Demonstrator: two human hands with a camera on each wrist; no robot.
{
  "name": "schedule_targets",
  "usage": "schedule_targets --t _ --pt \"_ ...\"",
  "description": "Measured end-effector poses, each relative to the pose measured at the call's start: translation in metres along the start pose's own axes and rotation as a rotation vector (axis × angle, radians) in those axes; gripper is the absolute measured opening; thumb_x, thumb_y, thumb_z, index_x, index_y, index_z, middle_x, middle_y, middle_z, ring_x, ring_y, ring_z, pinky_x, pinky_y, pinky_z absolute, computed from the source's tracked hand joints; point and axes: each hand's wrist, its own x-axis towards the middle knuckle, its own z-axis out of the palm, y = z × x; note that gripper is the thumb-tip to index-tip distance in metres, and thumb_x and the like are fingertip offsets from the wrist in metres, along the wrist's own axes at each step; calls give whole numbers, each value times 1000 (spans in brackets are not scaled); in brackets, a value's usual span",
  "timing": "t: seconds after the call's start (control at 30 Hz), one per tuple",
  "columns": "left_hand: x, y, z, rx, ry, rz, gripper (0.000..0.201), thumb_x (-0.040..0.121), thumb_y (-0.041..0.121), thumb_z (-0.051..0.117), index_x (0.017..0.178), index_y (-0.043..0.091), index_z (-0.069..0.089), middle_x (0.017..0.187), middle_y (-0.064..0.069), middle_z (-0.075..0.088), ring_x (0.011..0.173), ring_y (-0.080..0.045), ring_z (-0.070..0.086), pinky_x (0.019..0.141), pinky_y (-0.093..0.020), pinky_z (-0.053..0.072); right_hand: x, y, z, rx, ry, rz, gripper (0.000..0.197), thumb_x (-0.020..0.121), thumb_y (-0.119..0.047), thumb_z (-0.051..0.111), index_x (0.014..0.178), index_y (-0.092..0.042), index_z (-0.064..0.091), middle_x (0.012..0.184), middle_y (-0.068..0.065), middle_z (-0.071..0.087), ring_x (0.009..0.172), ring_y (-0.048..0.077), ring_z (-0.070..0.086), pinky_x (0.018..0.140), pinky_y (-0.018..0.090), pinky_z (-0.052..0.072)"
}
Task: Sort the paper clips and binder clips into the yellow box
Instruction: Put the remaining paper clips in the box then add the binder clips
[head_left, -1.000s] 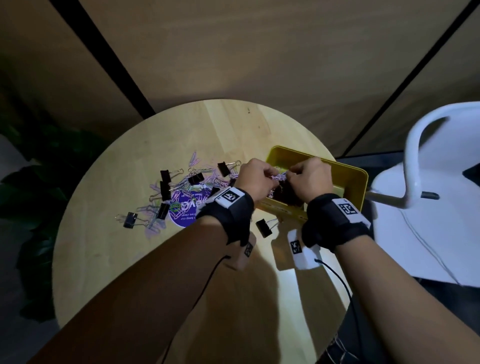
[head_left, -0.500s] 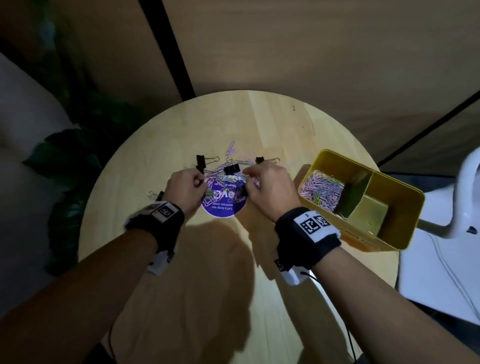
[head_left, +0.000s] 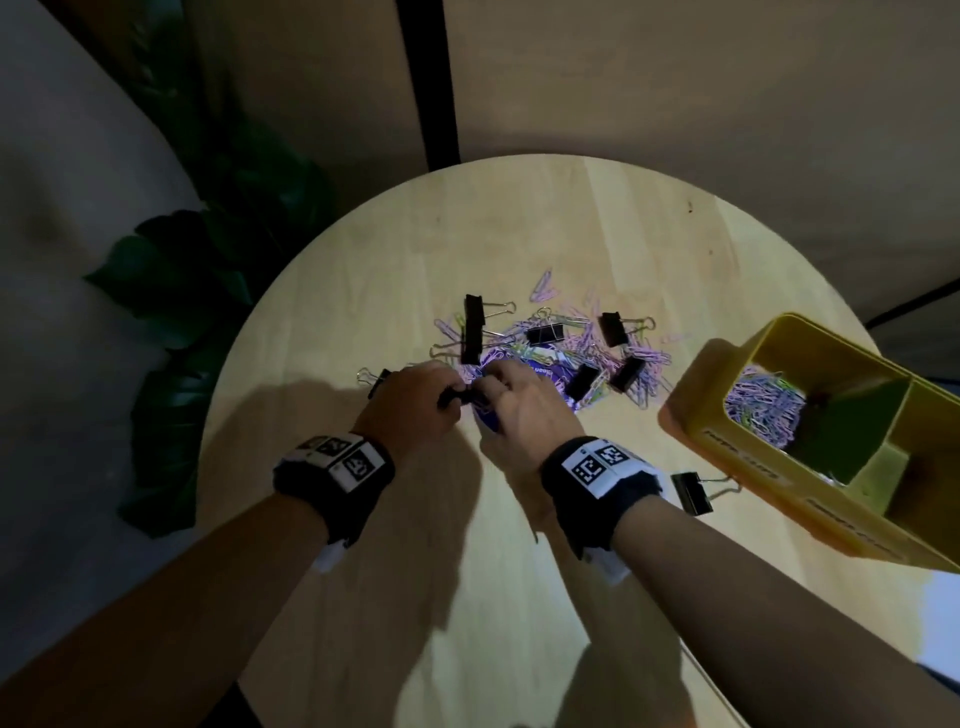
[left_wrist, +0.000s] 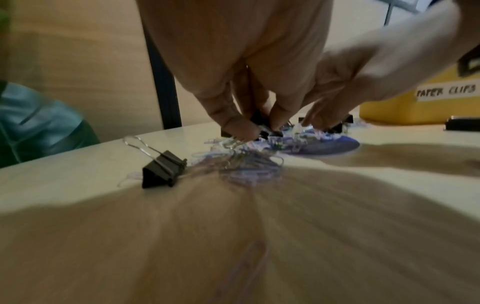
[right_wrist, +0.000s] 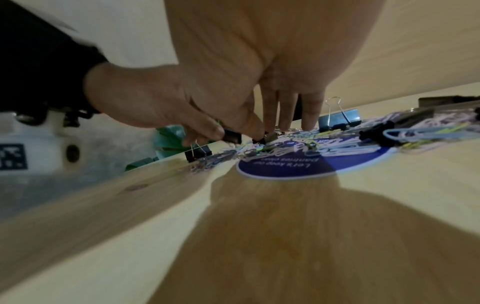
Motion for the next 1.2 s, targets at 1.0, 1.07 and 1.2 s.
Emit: schedule_targets --t 1.0,1.07,1.2 --pt "-3 -74 -19 -229 222 -281 13 69 17 73 81 11 72 71 -9 69 72 -23 68 63 -23 46 56 -11 22 -164 -1 -39 40 89 -25 46 128 -18 47 133 8 46 132 29 32 104 51 30" --pt "2 -79 -31 -358 301 -310 16 66 20 66 78 11 71 62 -10 63 63 -27 67 62 -32 53 55 -3 18 -200 25 -42 34 91 -24 42 122 -18 53 126 7 50 126 28 37 98 48 34" --pt "21 -84 -50 -355 363 -411 10 76 10 62 82 15 69 61 -2 63 46 0 61 46 -14 50 50 8 7 -277 0 -22 36 90 -22 40 121 -12 55 129 10 46 124 29 38 96 47 37"
